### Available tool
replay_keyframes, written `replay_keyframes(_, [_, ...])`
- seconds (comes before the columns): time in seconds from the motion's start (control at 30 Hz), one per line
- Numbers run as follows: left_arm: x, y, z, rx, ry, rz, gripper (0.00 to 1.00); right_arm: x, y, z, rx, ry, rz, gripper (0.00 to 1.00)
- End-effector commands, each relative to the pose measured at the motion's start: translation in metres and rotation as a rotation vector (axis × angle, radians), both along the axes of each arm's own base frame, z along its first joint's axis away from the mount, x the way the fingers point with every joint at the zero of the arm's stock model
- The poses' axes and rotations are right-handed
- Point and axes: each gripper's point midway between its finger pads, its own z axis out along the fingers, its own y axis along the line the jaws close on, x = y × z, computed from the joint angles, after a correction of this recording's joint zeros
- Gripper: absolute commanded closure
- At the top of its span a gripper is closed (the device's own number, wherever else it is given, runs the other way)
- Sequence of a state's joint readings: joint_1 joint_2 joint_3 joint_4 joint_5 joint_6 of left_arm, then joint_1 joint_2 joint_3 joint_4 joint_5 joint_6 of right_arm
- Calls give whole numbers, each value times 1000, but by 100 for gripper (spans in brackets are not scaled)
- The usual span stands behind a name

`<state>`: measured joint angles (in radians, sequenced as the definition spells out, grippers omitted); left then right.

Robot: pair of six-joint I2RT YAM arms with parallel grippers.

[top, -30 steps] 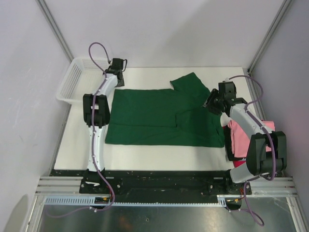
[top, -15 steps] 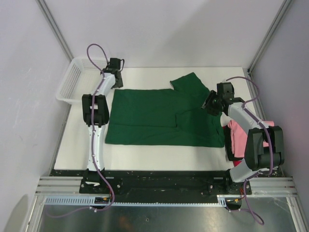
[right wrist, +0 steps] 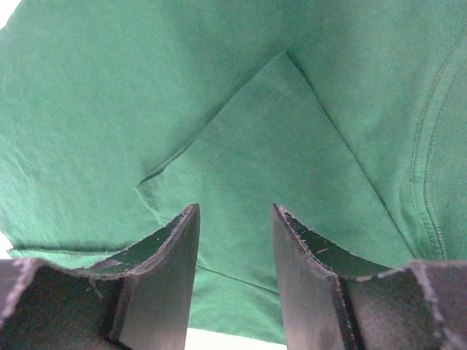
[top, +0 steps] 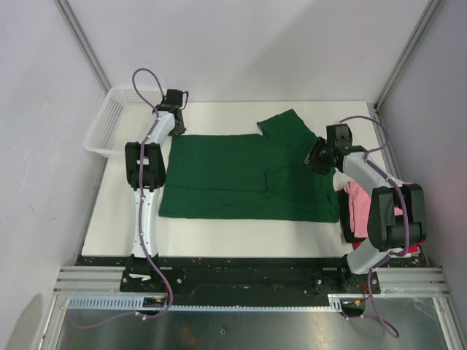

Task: Fold and stack the t-shirts
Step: Grap the side of the flattened tshirt furthest away from the robot with both arms

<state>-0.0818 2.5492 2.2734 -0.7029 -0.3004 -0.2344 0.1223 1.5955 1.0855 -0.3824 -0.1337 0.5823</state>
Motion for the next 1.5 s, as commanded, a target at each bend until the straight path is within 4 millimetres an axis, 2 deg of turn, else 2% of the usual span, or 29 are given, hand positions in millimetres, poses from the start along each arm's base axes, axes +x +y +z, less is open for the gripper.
replay_keyframes(0.0, [3,12,-2,8,4,16,68,30,-1,20,-4,-90,12,52])
replay_keyframes(0.13, [3,11,-2,4,4,10,87,53,-8,26,-13,-126,-1,52])
replay_keyframes(0.23, [4,10,2,-1,-3,3,98,80,-14,33,-29,-169,-7,52])
replay_keyframes(0.37, [7,6,19,-22,-33,-4,100,120,-17,38,-58,-214,1,51])
replay_keyframes(0.47, [9,-3,36,-66,-69,-18,100,157,-19,36,-104,-221,31,51])
replay_keyframes(0.63, [4,-12,52,-93,-96,-40,100,219,-34,11,-183,-195,37,50])
replay_keyframes(0.8, [-5,-14,52,-97,-89,-52,100,262,-37,-8,-163,-202,24,47])
replay_keyframes(0.9, [-8,-14,53,-96,-88,-56,100,273,-30,-18,-132,-222,23,44])
replay_keyframes(1.17, [-7,-15,64,-99,-111,-61,100,274,1,-41,-97,-225,59,42])
replay_keyframes(1.33, [-6,-13,67,-95,-117,-58,100,274,14,-51,-93,-219,65,49])
replay_keyframes(1.47, [-4,-13,69,-95,-127,-54,100,278,11,-52,-119,-231,29,54])
